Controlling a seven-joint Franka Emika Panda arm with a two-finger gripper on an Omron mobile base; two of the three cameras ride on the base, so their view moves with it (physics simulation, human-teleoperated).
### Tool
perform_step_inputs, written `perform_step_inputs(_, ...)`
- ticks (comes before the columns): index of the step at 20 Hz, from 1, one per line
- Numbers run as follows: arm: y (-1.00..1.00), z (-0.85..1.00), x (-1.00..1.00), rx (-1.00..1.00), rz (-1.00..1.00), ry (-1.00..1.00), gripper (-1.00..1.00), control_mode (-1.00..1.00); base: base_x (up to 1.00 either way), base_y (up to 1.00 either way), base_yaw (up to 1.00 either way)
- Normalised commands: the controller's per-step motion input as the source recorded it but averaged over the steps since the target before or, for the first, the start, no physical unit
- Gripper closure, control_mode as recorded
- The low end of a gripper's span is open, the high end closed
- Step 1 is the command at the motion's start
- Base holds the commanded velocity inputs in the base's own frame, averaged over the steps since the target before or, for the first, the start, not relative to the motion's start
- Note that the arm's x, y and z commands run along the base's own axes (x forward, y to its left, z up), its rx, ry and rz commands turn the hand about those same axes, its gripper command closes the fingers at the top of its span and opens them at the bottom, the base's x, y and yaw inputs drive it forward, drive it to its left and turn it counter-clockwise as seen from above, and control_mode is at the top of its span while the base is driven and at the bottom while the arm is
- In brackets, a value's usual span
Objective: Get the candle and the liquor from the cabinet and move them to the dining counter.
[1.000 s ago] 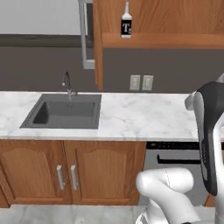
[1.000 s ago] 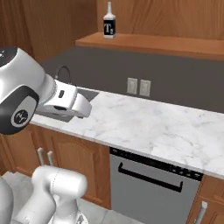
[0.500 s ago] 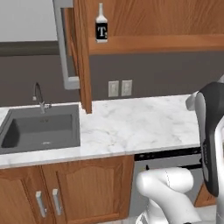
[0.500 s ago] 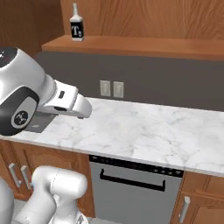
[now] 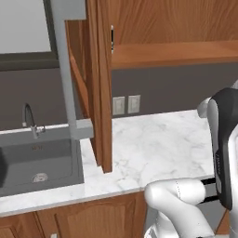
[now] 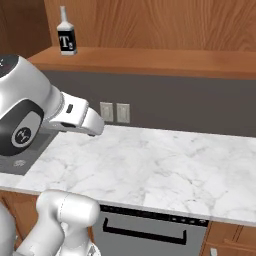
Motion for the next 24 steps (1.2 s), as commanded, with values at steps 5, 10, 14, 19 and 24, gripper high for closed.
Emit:
perform_step_inputs(5,0.0,0.0,0.0,0.0,0.0,0.0,-1.0,1.0,0.32,0.02,-0.05)
perform_step_inputs(10,0.0,0.0,0.0,0.0,0.0,0.0,-1.0,1.0,0.14,0.07,-0.01)
perform_step_inputs(14,0.0,0.0,0.0,0.0,0.0,0.0,-1.0,1.0,0.07,0.21,0.01)
perform_step_inputs(19,0.0,0.0,0.0,0.0,0.0,0.0,-1.0,1.0,0.03,0.35,0.09)
perform_step_inputs(24,0.0,0.0,0.0,0.0,0.0,0.0,-1.0,1.0,0.01,0.44,0.11)
